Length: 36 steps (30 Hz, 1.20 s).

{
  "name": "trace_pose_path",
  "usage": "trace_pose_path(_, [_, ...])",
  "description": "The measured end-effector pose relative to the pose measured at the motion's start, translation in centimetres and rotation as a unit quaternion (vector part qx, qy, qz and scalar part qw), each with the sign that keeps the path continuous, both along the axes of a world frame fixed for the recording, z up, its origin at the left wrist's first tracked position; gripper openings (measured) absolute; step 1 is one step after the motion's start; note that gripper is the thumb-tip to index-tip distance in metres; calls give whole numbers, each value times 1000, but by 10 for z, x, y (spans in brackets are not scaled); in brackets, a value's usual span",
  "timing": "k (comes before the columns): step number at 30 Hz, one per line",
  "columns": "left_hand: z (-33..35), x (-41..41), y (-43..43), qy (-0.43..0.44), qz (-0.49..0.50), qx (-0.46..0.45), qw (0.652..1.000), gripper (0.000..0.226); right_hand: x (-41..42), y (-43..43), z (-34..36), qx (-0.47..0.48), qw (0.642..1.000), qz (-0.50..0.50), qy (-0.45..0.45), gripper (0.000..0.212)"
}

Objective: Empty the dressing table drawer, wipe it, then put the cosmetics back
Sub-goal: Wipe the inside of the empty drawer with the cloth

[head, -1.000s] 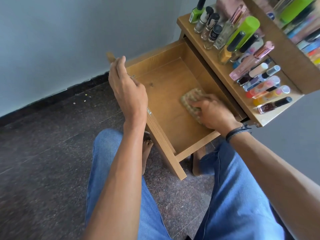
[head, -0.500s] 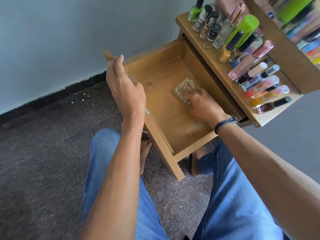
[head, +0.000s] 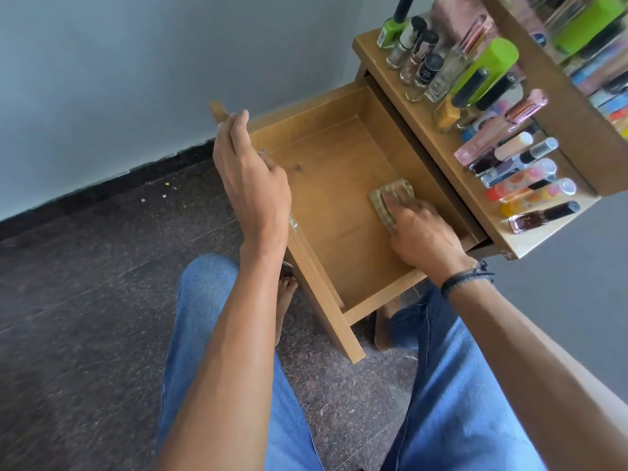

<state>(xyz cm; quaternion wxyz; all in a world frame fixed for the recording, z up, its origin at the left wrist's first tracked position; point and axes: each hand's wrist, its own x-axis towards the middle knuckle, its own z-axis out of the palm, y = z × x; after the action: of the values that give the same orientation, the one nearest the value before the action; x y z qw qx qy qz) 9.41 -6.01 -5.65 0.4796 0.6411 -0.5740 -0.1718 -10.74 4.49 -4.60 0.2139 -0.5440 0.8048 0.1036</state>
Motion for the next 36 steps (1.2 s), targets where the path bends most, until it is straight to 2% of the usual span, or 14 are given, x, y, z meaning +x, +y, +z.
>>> trace_pose_path(5, [-1, -1, 1, -5, 4, -3, 1000, 54, -1, -3, 6, 1, 1000, -8, 5, 77])
trace_pose_path(12, [-1, 0, 0, -9, 6, -5, 1000, 53, 1, -70, 1, -37, 997, 65, -8, 68])
trace_pose_path(15, [-2, 0, -1, -8, 6, -4, 1000, 54, 3, -86, -2, -43, 996, 74, -3, 72])
trace_pose_path(20, [-1, 0, -1, -4, 6, -4, 1000, 54, -4, -46, 10, -44, 998, 41, -10, 72])
trace_pose_path(27, [0, 0, -1, 0, 9, -3, 1000, 56, -5, 3, 16, 7, 997, 34, 62, 67])
trace_pose_path(33, [2, -1, 0, 10, 12, -7, 1000, 56, 11, 7, 22, -9, 999, 28, 30, 73])
trace_pose_path(36, [3, -1, -1, 9, 12, -5, 1000, 56, 39, 13, 25, -4, 999, 47, 20, 66])
